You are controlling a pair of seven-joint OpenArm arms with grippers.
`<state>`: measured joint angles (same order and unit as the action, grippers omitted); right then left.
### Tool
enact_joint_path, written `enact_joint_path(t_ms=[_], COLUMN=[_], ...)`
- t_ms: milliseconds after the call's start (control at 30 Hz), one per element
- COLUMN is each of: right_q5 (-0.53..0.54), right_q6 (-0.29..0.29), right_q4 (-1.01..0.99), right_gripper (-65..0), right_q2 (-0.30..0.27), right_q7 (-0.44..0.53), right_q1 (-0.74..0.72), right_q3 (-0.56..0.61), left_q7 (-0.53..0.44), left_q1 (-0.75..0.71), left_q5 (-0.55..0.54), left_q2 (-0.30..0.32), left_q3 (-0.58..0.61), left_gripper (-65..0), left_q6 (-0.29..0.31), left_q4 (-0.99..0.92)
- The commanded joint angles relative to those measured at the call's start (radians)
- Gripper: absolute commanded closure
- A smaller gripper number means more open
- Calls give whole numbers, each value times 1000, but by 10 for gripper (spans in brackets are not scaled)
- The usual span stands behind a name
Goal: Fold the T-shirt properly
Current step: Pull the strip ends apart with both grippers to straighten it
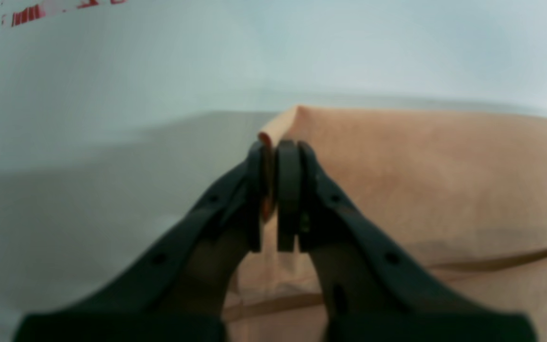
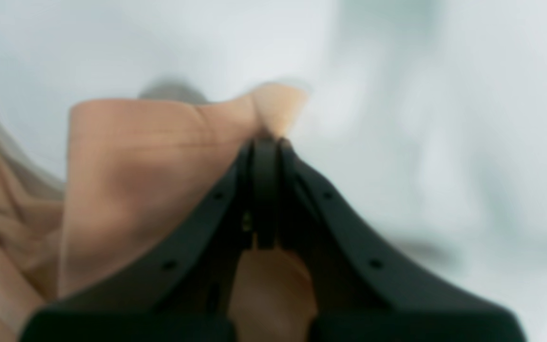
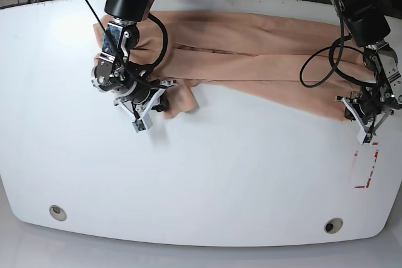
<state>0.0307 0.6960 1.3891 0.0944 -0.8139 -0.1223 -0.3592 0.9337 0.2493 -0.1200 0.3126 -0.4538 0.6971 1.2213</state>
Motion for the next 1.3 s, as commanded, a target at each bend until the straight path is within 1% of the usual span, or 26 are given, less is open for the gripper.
enact_joint_path(t_ms=[0,100,200,333,467,633,700,900,1033,1133,1267], right_q5=[-10,-10,-13,-10,-10,-10,-8,-5,67,137,183], right_q6=[2,2,2,2,2,2,2,2,2,2,2], right_q4=[32,66,111,172,258,388,444,563,605,625,629], right_gripper=[-5,0,0,0,0,0,0,0,0,0,0], right_q2=[-5,-5,-6,-9,-11,-8,-9,-8,-9,-11,-11], right_q7=[-17,-23,-52,-121,-180,-293,-356,-456,-519,-526,-531], right_q1=[-14,-24,-35,-55,-53,-47,-32,11,43,71,106], right_q3=[-1,1,1,1,2,2,2,2,-2,-7,-7], left_q7=[-15,-15,-6,57,107,183,216,253,255,255,255], left_q1=[26,29,31,32,32,32,28,-1,-38,-54,-67], left_q5=[-10,-13,-13,-16,-16,-16,-16,-17,-17,-17,-17], left_q2=[16,16,16,16,12,10,10,13,15,15,16], left_q3=[-1,-1,-3,-9,-52,-70,-72,-76,-110,-121,-122], left_gripper=[-17,-17,-17,-17,-17,-17,-17,-17,-17,-17,-17], left_q6=[1,1,1,1,1,1,1,1,1,1,1], left_q4=[21,22,51,116,183,259,292,371,421,440,440])
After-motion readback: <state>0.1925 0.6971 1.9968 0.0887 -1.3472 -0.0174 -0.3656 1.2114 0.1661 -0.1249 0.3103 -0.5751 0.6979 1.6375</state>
